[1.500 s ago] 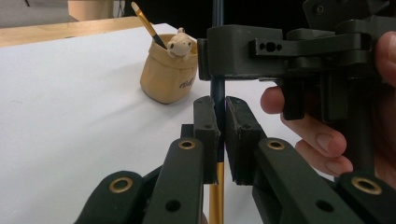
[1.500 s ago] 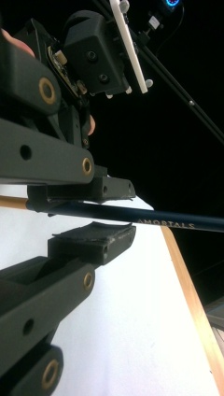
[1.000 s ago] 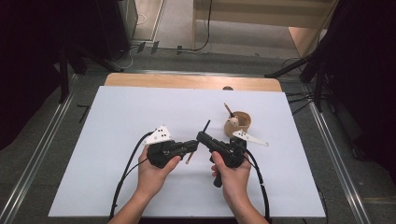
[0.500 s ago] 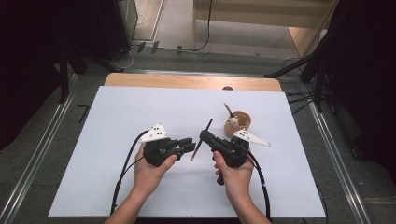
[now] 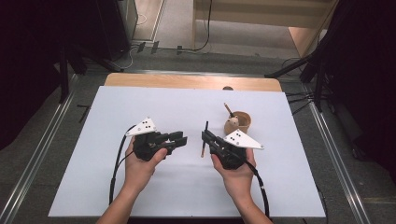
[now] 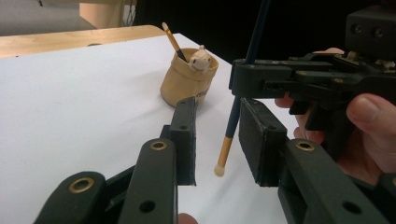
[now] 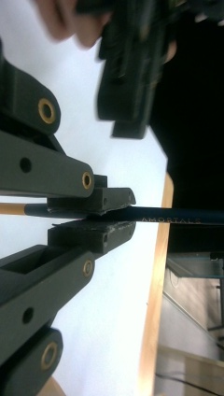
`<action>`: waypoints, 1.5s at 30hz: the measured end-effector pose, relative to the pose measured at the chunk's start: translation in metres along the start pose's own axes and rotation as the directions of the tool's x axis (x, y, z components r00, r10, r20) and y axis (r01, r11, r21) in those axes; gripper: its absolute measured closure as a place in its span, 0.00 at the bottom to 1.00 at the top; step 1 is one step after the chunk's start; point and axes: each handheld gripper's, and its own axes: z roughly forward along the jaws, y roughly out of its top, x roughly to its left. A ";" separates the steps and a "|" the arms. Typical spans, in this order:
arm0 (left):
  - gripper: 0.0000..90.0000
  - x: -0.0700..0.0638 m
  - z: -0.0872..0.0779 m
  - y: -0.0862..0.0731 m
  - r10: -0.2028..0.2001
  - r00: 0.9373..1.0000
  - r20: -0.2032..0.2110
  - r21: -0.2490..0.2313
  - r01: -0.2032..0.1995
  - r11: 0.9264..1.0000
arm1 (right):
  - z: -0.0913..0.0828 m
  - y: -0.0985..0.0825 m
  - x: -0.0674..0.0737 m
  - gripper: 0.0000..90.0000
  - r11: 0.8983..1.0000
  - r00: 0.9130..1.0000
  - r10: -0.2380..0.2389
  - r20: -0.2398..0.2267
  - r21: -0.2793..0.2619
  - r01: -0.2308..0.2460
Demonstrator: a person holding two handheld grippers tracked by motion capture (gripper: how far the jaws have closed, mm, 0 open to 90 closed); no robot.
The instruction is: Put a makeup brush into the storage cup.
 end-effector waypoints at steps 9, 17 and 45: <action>0.74 -0.004 -0.008 0.009 0.021 1.000 -0.016 0.029 -0.021 0.999 | 0.003 0.002 0.011 0.95 0.972 0.971 -0.232 0.064 0.056 0.229; 0.75 -0.010 -0.012 0.016 0.040 0.999 -0.029 0.050 -0.039 0.998 | 0.008 0.000 0.023 0.95 0.902 0.905 -0.418 0.079 0.151 0.404; 0.86 -0.020 0.001 0.019 0.083 0.995 -0.064 0.207 -0.068 0.976 | 0.021 -0.011 0.052 0.95 0.689 0.702 -0.710 0.055 0.259 0.677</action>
